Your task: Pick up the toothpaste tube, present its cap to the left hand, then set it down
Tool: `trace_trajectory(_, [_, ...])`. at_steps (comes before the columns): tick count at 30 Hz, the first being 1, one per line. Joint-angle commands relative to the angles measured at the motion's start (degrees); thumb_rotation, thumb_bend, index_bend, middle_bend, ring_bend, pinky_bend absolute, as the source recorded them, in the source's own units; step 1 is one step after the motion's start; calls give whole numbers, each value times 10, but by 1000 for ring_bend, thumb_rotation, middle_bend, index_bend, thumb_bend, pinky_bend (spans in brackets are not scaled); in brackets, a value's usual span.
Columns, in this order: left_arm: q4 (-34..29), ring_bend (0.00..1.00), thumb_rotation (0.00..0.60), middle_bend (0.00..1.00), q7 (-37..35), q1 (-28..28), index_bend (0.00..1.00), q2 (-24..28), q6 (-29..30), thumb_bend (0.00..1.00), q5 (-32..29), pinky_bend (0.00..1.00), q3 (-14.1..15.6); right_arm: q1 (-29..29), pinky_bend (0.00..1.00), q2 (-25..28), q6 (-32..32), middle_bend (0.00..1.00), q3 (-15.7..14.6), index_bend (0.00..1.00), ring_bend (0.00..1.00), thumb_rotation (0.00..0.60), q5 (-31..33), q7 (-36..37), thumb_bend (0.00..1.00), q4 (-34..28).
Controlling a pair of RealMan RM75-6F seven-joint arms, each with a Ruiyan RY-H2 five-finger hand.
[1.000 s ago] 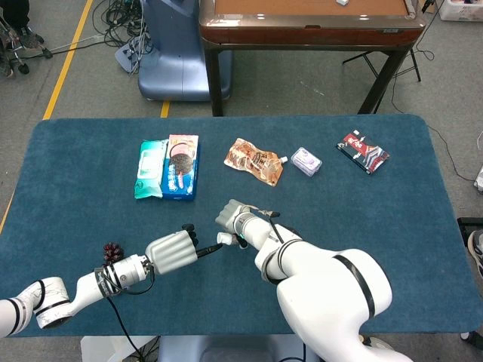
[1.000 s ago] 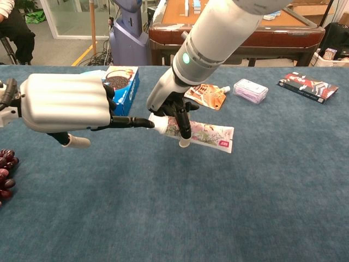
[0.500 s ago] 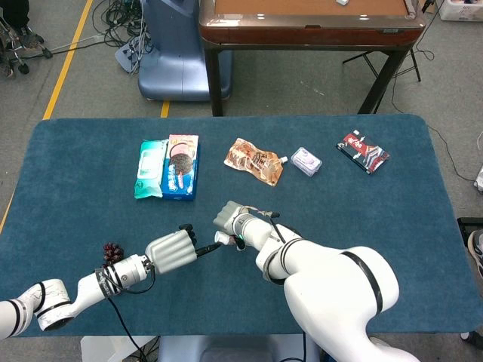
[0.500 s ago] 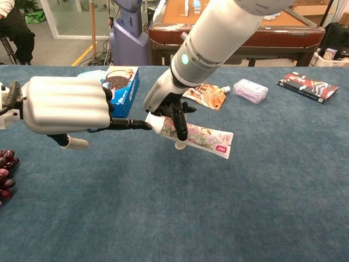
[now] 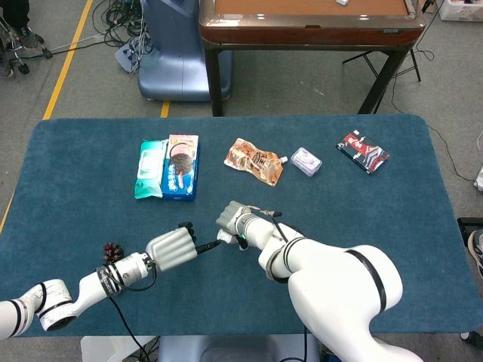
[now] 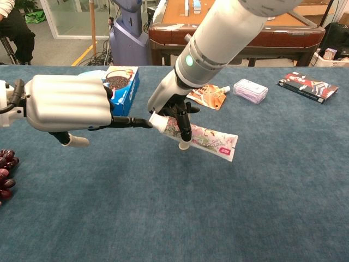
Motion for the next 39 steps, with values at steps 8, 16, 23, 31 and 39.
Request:
trace_trajectory(8, [-2,552,600,622,11,-3,0,-2,-5,227,-17,434,-4,-5,667,-1,-1,892,4,1000,920,600,-9,2,1000,1])
trace_trajectory(16, [-2,552,600,622,16,-3,0,-1,-7,227,-24,438,-1,-15,667,9,1,892,14,1000,921,600,-21,4,1000,-7])
trace_trajectory(23, [-14,552,600,622,20,6,0,15,5,227,-28,441,4,-30,667,27,10,892,17,1000,922,600,-29,4,1000,-14])
trace_trajectory(31, [-39,548,600,621,15,35,0,51,47,227,-25,442,16,-48,667,60,17,892,4,1000,922,600,-42,-4,1000,-40])
trace_trajectory(39, [-73,535,600,610,20,69,0,89,83,227,-31,442,23,-58,667,80,28,892,-33,1000,918,600,-53,-30,1000,-68])
